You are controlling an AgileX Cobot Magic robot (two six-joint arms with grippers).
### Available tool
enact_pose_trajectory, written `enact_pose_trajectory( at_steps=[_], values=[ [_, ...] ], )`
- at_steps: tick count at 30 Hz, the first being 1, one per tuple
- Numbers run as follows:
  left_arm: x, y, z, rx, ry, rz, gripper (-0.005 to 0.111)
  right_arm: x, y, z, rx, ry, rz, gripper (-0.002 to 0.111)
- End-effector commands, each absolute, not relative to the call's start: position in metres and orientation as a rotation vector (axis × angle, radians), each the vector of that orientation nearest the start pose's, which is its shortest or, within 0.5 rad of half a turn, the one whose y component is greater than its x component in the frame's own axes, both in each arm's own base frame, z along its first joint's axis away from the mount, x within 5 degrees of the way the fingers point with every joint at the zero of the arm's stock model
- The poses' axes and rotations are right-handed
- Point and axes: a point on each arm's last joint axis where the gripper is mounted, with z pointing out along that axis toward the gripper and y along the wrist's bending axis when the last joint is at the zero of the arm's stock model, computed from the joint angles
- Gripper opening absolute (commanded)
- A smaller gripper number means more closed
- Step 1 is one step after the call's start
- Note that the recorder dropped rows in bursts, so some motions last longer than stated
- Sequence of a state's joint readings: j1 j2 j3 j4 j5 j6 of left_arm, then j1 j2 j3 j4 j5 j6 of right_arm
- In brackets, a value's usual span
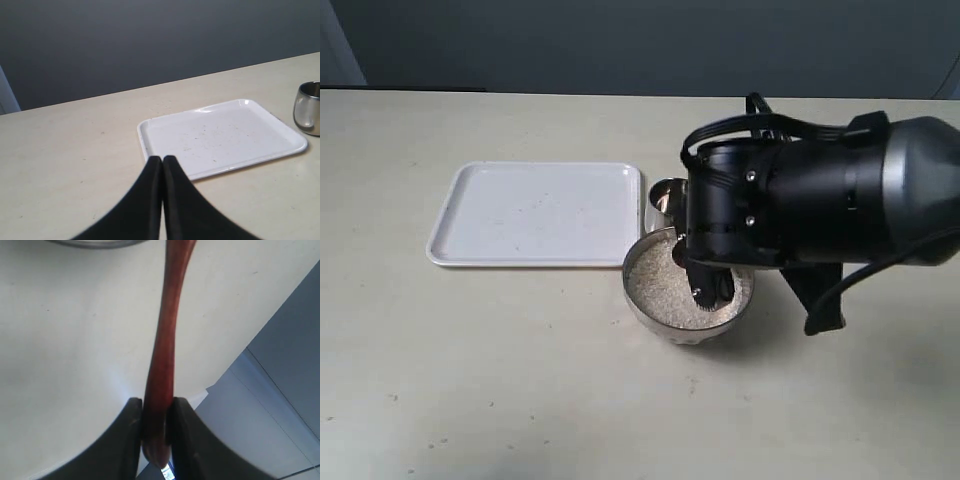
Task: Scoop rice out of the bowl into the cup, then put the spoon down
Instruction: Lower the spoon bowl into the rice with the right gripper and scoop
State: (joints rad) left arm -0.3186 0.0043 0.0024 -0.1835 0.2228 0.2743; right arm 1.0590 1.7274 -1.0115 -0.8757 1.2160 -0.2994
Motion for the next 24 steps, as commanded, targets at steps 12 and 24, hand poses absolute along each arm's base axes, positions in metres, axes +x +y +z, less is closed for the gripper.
enact_pose_trajectory(
  at_steps=[12,24],
  values=[
    [0.0518,-0.0209,0.1946,0.376,1.65,-0.203,0.001,0.2006,0.2268,0.1923,-2.241,1.809,-1.216,-0.001],
    [0.0518,-0.0209,0.1946,0.377,1.65,-0.202,0.001,0.1988,0.2266,0.191,-2.238,1.843,-1.19,-0.001]
  ],
)
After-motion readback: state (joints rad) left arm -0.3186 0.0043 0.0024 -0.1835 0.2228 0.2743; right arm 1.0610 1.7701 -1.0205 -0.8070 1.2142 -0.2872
